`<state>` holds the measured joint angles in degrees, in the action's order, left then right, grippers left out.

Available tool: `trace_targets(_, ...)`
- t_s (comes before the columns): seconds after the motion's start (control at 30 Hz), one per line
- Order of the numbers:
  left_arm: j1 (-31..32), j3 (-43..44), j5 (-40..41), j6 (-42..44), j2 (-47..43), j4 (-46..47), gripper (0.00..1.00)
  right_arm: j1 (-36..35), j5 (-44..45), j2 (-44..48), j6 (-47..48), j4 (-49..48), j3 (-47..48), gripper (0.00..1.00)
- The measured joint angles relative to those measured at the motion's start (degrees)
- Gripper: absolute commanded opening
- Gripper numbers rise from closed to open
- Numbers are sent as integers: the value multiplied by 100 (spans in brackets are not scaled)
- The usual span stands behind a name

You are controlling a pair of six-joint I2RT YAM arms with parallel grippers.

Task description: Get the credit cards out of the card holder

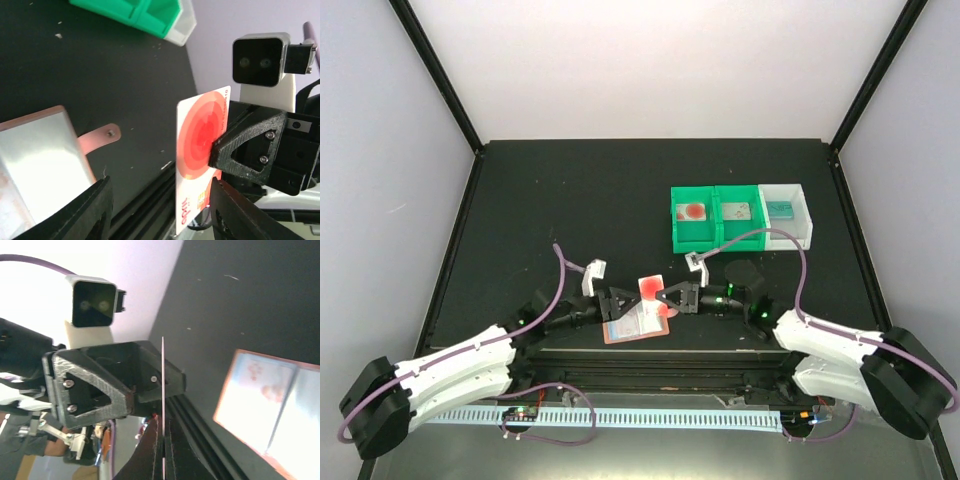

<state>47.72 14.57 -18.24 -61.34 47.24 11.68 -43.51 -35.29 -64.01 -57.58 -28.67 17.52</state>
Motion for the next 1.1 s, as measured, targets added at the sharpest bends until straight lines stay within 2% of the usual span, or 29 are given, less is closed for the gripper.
trace_targets(0.1, 7, -11, -2, -37, -284, 79, 48, -63, -70, 275, -166, -4, 74, 1)
trace_targets(0.27, 33, -114, -96, -129, -431, 424, 34, -225, -92, 431, -415, -98, 162, 1)
trace_targets(0.43, 42, -225, -212, -251, -483, 728, 12, -337, -81, 424, -544, -140, 173, 1)
trace_targets(0.53, 42, -245, -284, -289, -492, 935, 3, -363, -76, 428, -579, -151, 173, 2)
trace_targets(0.67, 42, -293, -369, -297, -494, 1235, 2, -361, -33, 463, -575, -133, 173, 6)
trace_targets(0.87, 42, -326, -544, -214, -498, 1445, 1, -374, -122, 494, -407, 22, 186, 20)
trace_targets(1.03, 42, -323, -809, 31, -608, 1370, 2, -398, -175, 844, 243, 931, 483, 35)
trace_targets(1.1, 42, -313, -925, 188, -715, 1217, 2, -402, -166, 1099, 743, 1648, 807, 39)
